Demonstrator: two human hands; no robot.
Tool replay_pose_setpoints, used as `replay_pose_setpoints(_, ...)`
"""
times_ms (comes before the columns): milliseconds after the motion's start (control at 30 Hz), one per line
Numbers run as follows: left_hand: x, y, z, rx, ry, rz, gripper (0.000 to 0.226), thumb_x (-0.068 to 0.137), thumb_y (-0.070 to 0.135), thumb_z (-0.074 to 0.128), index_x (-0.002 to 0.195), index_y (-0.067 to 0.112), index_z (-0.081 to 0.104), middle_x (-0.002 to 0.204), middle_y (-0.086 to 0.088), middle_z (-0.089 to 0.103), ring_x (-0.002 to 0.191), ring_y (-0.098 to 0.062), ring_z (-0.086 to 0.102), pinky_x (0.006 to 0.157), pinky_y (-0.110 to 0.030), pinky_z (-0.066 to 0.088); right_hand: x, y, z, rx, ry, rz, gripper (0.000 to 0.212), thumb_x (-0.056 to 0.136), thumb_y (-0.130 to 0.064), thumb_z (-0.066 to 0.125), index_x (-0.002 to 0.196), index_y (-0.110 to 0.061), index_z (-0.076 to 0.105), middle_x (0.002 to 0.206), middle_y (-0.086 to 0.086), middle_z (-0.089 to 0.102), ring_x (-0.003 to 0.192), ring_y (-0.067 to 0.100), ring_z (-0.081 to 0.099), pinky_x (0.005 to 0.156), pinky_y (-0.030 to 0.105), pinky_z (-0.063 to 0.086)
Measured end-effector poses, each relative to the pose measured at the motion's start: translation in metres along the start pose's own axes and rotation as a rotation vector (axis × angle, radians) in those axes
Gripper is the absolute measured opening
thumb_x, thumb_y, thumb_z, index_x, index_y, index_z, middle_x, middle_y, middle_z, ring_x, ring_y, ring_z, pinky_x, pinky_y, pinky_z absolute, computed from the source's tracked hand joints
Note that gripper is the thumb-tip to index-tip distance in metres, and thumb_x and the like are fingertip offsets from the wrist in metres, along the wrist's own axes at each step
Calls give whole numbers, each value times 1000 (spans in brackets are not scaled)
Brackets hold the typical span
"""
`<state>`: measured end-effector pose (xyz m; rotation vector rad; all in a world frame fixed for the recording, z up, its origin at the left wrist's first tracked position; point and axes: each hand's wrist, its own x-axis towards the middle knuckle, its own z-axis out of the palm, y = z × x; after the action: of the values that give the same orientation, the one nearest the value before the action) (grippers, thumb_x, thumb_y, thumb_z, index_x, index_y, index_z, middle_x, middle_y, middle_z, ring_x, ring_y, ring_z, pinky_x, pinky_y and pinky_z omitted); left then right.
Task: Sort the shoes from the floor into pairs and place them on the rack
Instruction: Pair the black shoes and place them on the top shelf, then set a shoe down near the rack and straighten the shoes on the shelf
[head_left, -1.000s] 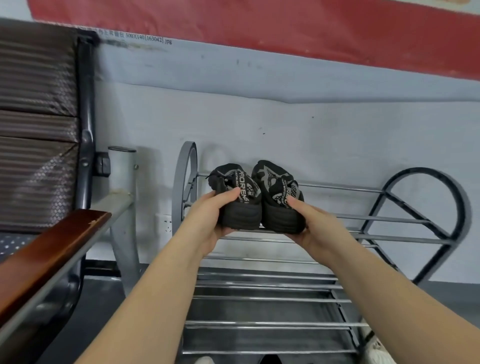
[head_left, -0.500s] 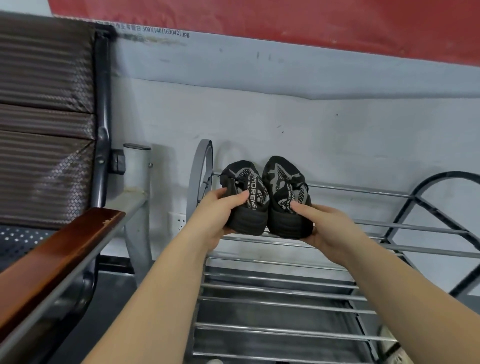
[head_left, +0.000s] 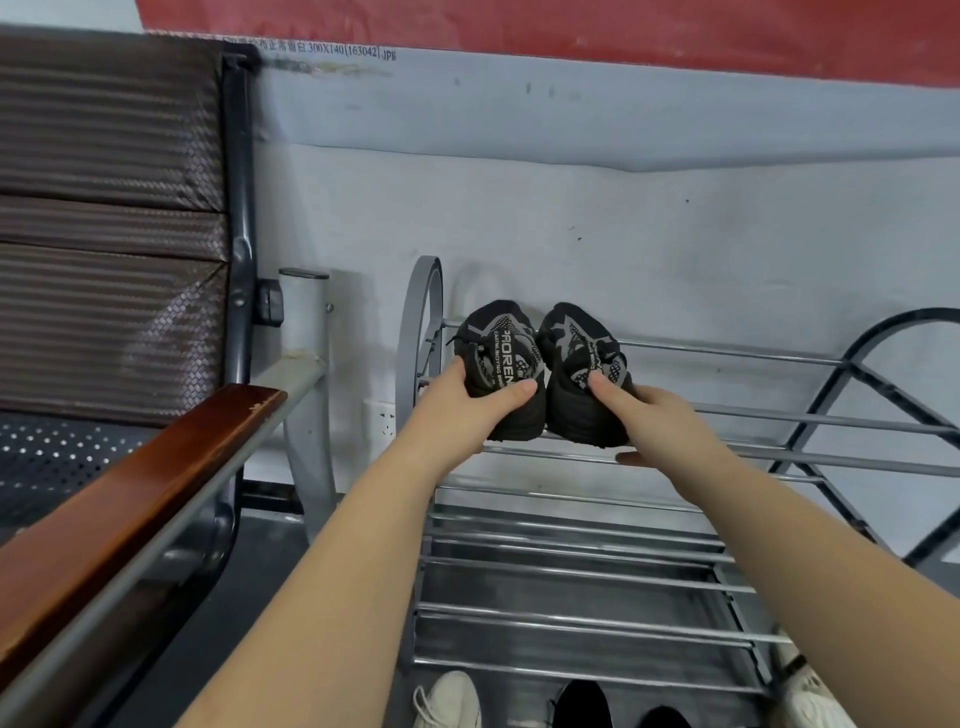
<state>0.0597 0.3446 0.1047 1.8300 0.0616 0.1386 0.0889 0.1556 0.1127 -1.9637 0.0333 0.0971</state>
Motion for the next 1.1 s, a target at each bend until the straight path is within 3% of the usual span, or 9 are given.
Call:
replay_pose_setpoints(167,0,-10,-1,179,22,76,59,76,43,72,128,27,48,121,11,61,111,-10,57,97,-29,44,-11,8,-4,-111,32,-118,50,80,-55,63,122,-28,60,120,-9,62,108,14,59,99,41,47)
replay_pose_setpoints(300,2,-15,1,218,22,111,58,82,41,67,132,25,44,124,9,60,113,-12,56,96,-28,43,-14,11,0,-106,39,-176,39,83,-39,68,119,-28,58,110,-11,63,85,0,58,84,29,48)
replay_pose_setpoints(500,10,-23,4,230,33,138,62,82,45,64,136,26,39,129,6,56,118,-15,53,103,-39,43,-11,14,2,-129,57,-194,42,85,-39,66,124,-27,57,111,-9,64,81,2,57,78,26,41)
replay_pose_setpoints(633,11,-27,9,249,72,137,70,79,52,63,139,27,35,130,7,56,119,-16,53,102,-42,44,-13,17,3,-163,70,-198,43,87,-41,63,126,-26,55,110,-10,62,98,11,57,82,25,38)
replay_pose_setpoints(767,0,-31,18,385,242,171,74,82,57,57,144,28,29,137,3,51,125,-20,48,101,-45,44,-22,21,7,-274,128,-272,39,91,-40,57,125,-22,52,110,-10,57,101,11,54,82,24,38)
replay_pose_setpoints(833,-11,-32,25,486,309,196,77,86,56,51,149,23,21,149,-2,36,137,-24,34,109,-46,35,-30,28,8,-360,165,-314,49,92,-42,55,135,-22,45,129,0,53,121,18,48,93,26,37)
replay_pose_setpoints(967,-39,-33,50,786,337,188,88,91,59,37,151,11,-6,160,-7,-4,147,-28,-7,117,-47,-3,-58,52,2,-619,187,-341,74,94,-49,47,152,-19,13,159,2,14,146,18,12,116,28,14)
replay_pose_setpoints(1033,-52,-38,61,920,324,299,86,92,58,33,151,8,-5,160,-12,-5,146,-32,-10,114,-48,-12,-71,68,-7,-699,169,-350,75,94,-50,44,153,-18,9,160,2,6,147,18,6,117,29,10)
replay_pose_setpoints(1100,-63,-46,73,1005,274,453,83,90,56,31,150,3,8,158,-19,8,146,-36,3,115,-48,-7,-83,87,-18,-752,139,-319,76,95,-50,43,153,-17,8,161,4,4,148,19,4,118,31,10)
